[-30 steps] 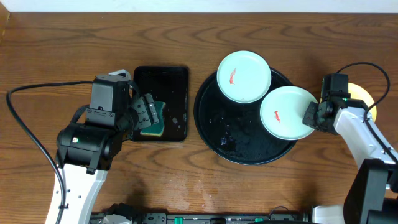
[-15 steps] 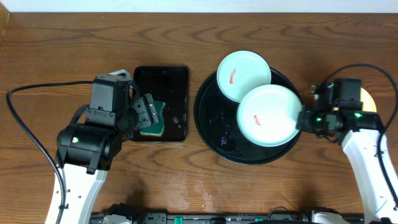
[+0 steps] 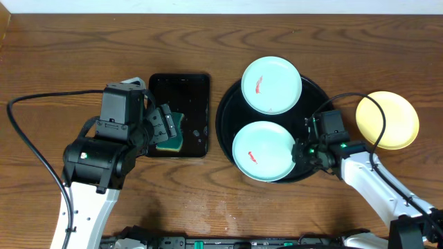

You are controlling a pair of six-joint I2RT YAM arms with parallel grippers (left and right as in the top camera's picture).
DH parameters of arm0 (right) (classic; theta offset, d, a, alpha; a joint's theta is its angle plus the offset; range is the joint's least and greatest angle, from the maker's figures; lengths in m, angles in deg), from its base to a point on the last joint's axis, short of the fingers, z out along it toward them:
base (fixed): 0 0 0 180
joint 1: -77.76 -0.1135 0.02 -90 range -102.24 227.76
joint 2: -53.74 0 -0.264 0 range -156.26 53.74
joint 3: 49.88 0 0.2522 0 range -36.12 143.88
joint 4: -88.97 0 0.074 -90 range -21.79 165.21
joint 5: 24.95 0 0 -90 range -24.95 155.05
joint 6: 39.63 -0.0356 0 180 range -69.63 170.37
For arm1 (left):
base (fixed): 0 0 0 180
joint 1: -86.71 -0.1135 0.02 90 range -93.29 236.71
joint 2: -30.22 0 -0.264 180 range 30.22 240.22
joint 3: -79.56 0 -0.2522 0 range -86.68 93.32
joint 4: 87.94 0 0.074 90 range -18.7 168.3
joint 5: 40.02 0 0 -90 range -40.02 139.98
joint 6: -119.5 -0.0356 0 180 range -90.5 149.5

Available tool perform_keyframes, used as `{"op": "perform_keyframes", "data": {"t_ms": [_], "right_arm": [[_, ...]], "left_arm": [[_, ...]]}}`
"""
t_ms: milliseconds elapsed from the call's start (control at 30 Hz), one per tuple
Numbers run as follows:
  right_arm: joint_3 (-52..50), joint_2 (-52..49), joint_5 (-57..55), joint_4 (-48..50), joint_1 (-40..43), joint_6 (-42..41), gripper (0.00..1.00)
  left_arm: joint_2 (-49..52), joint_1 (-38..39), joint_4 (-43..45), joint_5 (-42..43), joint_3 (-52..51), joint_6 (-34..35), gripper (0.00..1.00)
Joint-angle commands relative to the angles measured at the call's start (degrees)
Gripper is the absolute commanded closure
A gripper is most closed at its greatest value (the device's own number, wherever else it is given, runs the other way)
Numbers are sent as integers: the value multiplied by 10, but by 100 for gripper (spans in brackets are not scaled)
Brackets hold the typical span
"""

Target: Clean dirty plates on tray and stack at the side

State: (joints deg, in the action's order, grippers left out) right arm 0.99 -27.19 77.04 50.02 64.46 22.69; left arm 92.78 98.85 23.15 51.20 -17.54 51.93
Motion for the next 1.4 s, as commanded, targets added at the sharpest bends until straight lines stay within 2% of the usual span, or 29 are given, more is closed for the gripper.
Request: {"op": "perform_keyframes", "data": {"t_ms": [0,200,267,367,400,467,567,633,800,1000,1200,1233,1267,1300,1333,1367], "right_arm": [[35,9,-37,-18,-4,53,59],[149,12,-91,-133,-4,162,57],[159,12,-87,-141,-4,170,62],[146,4,-83,-143,-4,170,65],[139,0,-83,-143,-4,170,63],[121,-17,-78,-137,-4,170,53],[102,-46,-42,-122,-4,177,53],[91,-66,-17,-103,-4,186,60],[89,-91,-17,-62,-1,183,98],[90,-83,-94,-30,7,126,99],[90,-83,-100,-10,9,97,99],[90,-83,-100,-13,8,89,99],[90,-83,-100,-19,8,80,94],[90,-83,-98,-24,8,80,69],[90,-83,-96,-29,8,81,59],[90,-82,-96,-35,8,88,56]], "left_arm": [[0,-2,-1,1,13,-3,17],[0,-2,-1,1,13,-3,17],[0,-2,-1,1,13,-3,17],[0,-2,-1,1,13,-3,17],[0,-2,-1,1,13,-3,17],[0,-2,-1,1,13,-3,17],[0,-2,-1,1,13,-3,17],[0,-2,-1,1,13,-3,17],[0,-2,-1,1,13,-3,17],[0,-2,-1,1,13,-3,17],[0,-2,-2,1,13,-3,17],[0,-2,-5,1,13,-3,17],[0,-2,-6,1,13,-3,17],[0,-2,-8,1,13,-3,17],[0,-2,-10,1,13,-3,17],[0,-2,-12,1,12,-3,17]]}}
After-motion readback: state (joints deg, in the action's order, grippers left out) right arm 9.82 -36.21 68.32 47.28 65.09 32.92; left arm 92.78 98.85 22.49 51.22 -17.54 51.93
